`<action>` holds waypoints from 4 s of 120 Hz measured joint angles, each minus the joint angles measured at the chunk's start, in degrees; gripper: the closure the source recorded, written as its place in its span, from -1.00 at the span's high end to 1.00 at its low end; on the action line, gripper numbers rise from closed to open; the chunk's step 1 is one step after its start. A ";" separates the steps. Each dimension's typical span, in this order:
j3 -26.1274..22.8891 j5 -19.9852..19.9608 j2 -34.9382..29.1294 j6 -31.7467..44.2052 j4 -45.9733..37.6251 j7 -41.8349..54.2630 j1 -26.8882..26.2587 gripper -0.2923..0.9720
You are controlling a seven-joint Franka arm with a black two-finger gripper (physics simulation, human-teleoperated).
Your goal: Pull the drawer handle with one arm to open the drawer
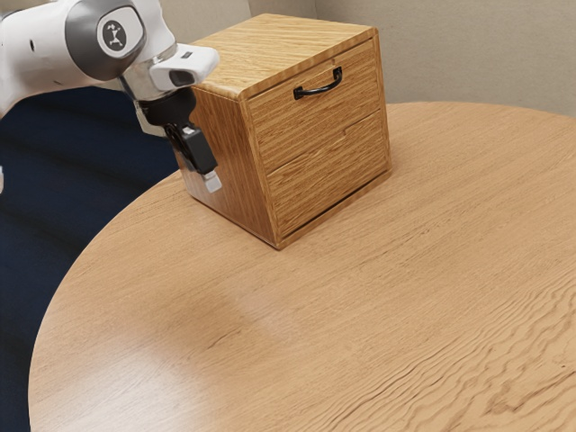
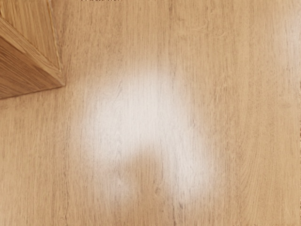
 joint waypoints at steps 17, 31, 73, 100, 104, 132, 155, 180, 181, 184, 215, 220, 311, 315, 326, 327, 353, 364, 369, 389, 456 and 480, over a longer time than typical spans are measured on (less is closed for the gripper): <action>-0.02 6.26 -0.26 0.55 0.08 -0.37 -5.37 0.53; 0.03 8.12 -5.02 0.76 7.08 -0.69 -7.38 0.53; 0.07 7.81 -7.81 0.76 6.91 -2.28 -17.98 0.53; -0.05 5.83 -7.62 -1.75 4.15 -3.79 -19.73 0.54; -0.29 6.36 -7.02 -2.22 3.54 -4.96 -20.94 0.54; -0.42 9.06 -6.03 -2.05 -2.54 -14.33 -28.83 0.53; -41.21 13.27 -0.43 3.67 4.11 -17.67 10.70 0.53; -55.94 24.60 3.92 5.98 9.82 -18.78 24.75 0.54; -55.98 25.12 4.27 6.05 10.38 -18.70 24.72 0.54; -56.08 26.63 5.18 6.31 11.81 -18.42 24.66 0.54; -55.99 34.73 13.49 13.51 20.23 -14.78 22.57 0.54; -55.96 35.12 14.46 14.45 20.99 -14.34 22.00 0.54; -52.21 43.32 19.09 21.51 24.35 -9.07 22.36 0.54; -51.92 43.54 19.21 21.77 24.42 -8.85 22.39 0.54; -51.12 43.91 19.39 22.32 24.66 -8.30 22.42 0.54; -51.05 43.93 19.39 22.36 24.71 -8.25 22.42 0.54; -50.64 44.08 19.85 22.97 24.95 -7.32 22.35 0.54; -50.54 44.12 20.20 23.10 24.99 -7.01 22.39 0.53; -50.45 44.13 20.36 23.19 25.18 -6.88 22.49 0.53; -50.64 44.11 22.31 24.17 28.09 -6.42 21.66 0.54; -50.47 44.16 27.24 26.44 31.37 -5.60 20.44 0.54; -50.39 44.19 28.02 27.11 31.53 -5.47 20.47 0.53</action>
